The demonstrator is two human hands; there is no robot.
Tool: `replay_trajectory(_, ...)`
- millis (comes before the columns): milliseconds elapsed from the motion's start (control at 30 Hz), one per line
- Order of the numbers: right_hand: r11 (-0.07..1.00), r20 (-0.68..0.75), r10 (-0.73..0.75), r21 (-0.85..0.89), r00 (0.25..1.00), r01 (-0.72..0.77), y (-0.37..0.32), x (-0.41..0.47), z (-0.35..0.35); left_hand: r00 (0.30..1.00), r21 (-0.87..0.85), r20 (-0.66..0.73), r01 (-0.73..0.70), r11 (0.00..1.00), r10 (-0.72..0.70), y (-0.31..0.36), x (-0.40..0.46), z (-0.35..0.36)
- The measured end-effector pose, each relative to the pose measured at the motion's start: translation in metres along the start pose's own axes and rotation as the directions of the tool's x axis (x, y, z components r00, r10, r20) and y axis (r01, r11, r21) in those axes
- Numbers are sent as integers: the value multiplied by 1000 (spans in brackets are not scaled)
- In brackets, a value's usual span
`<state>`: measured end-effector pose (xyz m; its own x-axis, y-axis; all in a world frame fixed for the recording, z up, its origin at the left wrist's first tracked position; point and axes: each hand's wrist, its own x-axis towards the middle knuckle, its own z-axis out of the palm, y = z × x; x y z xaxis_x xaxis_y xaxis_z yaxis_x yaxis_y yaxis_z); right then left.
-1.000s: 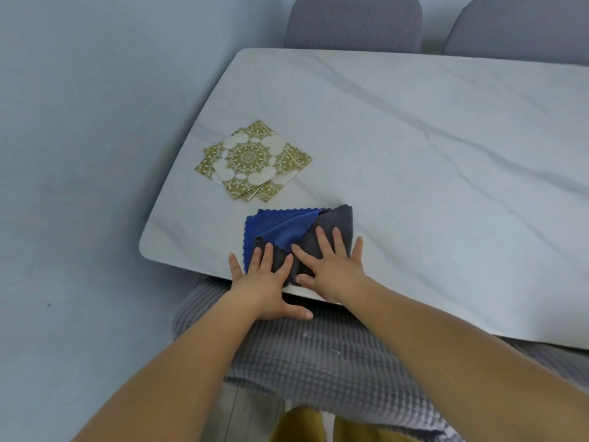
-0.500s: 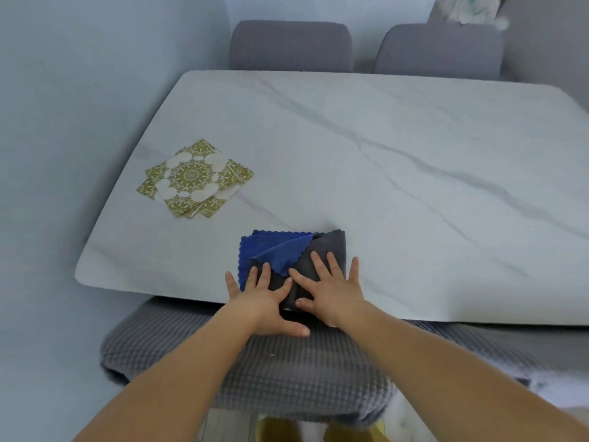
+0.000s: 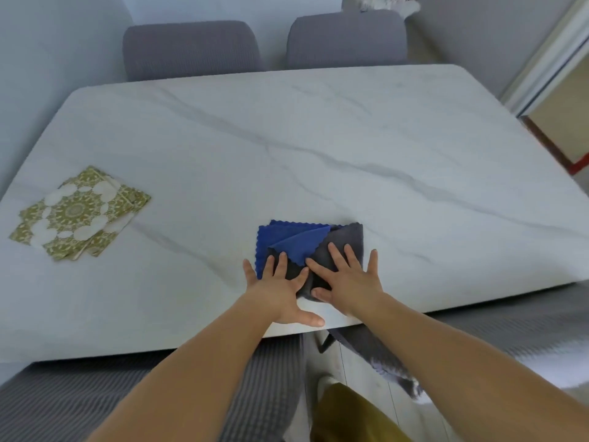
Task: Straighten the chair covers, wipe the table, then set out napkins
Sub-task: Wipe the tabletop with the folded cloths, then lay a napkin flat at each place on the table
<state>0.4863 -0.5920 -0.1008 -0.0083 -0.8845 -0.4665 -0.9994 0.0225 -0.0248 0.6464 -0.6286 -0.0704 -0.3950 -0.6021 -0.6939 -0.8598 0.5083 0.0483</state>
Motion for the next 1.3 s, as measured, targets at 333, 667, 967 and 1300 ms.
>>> replay_trajectory(333,962,36,263,60,964,-265,142,-19,0,977,-58,-116,-184,981,176,96,41,-31)
replay_trajectory(667,710,172,677,103,716,-696,244,-43,-11,984,-2,-86,-160,987,159,129,43,-52)
replay_trajectory(967,878,-246,419,-135,874,-459,202,-30,-43,981,-41,-174,-97,994,88,106,37,-55)
replay_trajectory(1300,991,-275,-15,120,961,50,24,21,-71,849,-139,-435,266,954,-300,-5,-20,-42)
